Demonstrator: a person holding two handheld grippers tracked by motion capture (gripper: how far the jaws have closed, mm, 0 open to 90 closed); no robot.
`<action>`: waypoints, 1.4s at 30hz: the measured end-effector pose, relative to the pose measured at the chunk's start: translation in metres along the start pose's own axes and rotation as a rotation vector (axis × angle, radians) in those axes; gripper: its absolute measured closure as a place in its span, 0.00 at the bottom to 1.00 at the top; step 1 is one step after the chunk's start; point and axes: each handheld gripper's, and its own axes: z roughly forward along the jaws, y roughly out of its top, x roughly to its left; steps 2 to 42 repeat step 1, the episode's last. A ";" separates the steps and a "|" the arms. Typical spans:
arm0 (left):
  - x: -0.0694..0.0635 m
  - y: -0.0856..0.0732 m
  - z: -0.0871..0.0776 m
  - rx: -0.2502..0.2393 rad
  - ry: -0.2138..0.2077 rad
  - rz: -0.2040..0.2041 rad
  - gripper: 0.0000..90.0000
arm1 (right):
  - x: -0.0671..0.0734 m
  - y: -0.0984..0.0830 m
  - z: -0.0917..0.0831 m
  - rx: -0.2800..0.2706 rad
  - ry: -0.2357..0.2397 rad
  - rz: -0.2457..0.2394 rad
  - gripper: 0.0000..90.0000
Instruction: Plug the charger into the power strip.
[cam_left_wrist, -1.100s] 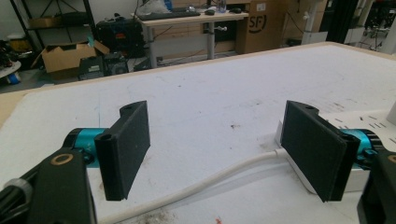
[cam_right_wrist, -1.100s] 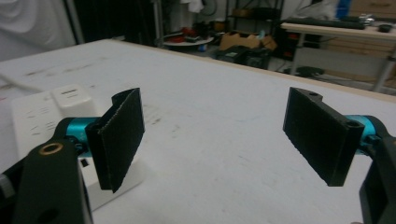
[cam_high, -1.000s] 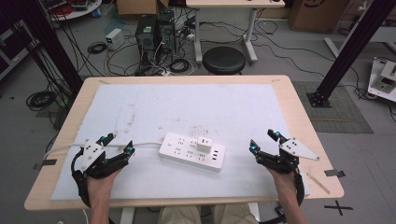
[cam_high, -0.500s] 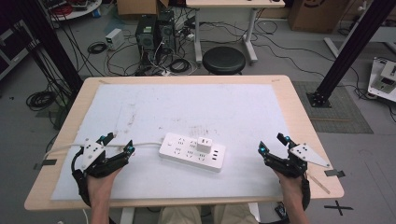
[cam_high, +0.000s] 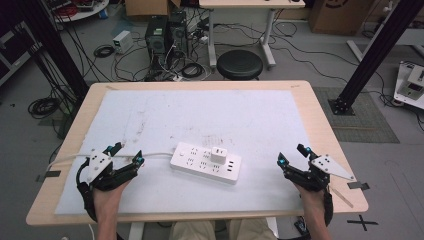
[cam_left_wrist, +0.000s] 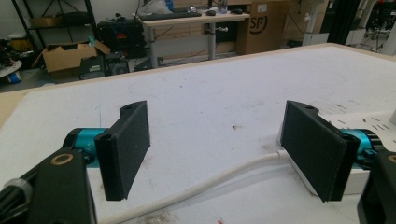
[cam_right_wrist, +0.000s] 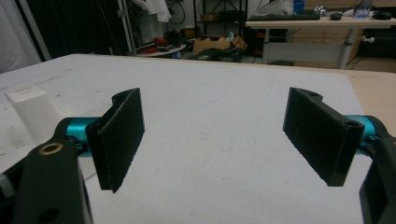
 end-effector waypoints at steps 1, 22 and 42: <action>0.000 0.000 0.000 0.003 -0.001 0.002 0.27 | 0.000 0.000 0.000 0.001 0.001 -0.001 0.24; 0.000 0.000 0.000 0.003 -0.001 0.002 0.27 | 0.000 0.000 0.000 0.001 0.001 -0.001 0.24; 0.000 0.000 0.000 0.003 -0.001 0.002 0.27 | 0.000 0.000 0.000 0.001 0.001 -0.001 0.24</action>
